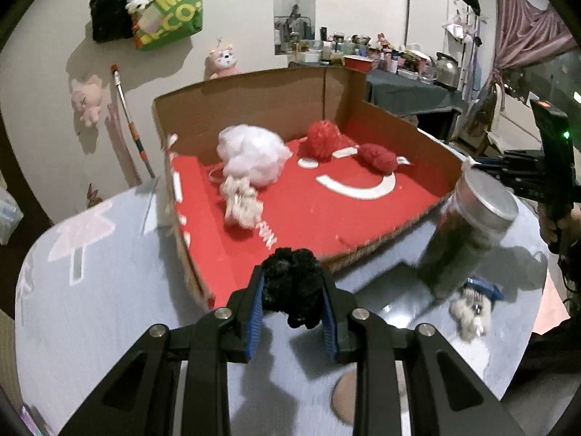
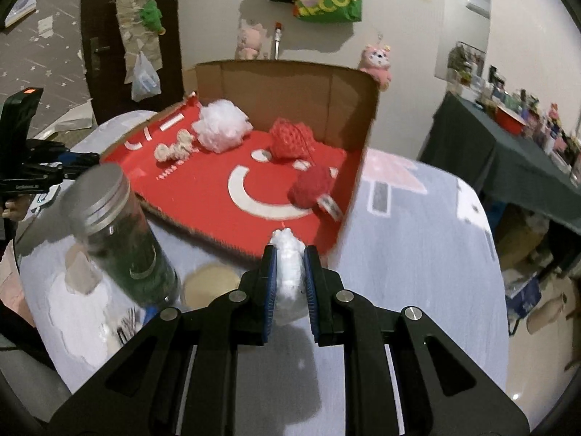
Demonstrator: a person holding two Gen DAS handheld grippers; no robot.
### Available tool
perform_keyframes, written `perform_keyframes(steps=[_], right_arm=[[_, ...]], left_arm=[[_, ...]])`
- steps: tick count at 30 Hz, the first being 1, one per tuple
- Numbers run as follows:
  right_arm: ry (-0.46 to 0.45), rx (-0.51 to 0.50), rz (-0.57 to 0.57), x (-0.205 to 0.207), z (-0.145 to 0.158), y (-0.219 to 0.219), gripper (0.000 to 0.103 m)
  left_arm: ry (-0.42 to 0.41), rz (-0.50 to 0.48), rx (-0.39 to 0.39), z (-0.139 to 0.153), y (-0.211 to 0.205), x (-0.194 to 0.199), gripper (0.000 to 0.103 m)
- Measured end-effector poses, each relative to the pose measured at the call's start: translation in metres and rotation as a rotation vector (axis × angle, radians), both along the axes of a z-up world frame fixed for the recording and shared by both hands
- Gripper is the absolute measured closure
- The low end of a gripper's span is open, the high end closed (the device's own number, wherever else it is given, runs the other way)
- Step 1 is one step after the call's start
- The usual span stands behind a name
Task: Organize soft objects
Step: 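Carry the black scrunchie and white tissue into the box and open both tools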
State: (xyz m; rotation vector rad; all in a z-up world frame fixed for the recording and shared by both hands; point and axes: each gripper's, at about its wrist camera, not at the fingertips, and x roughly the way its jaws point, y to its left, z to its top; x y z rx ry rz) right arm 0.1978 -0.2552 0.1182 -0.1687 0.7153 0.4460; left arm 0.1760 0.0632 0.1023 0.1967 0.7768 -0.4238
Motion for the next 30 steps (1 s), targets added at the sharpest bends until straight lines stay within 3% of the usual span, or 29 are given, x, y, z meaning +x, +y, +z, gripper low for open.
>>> perform_keyframes(steps=[7,13,19,30], right_arm=[[0.052,-0.007,0.049,0.038,0.005,0.028,0.088],[0.142,-0.13,0.046,0.071,-0.012,0.056,0.088],[0.25,-0.249,0.055,0.095,-0.031,0.073,0.088],[0.337,-0.288,0.036,0.115,-0.046,0.075,0.088]], left_arm=[[0.072,-0.007,0.007,-0.004,-0.027,0.037,0.074],[0.15,0.077,0.076,-0.023,-0.03,0.064,0.074],[0.22,0.094,0.108,-0.038,-0.03,0.084,0.073],[0.287,0.093,0.115,-0.053,-0.033,0.101,0.072]])
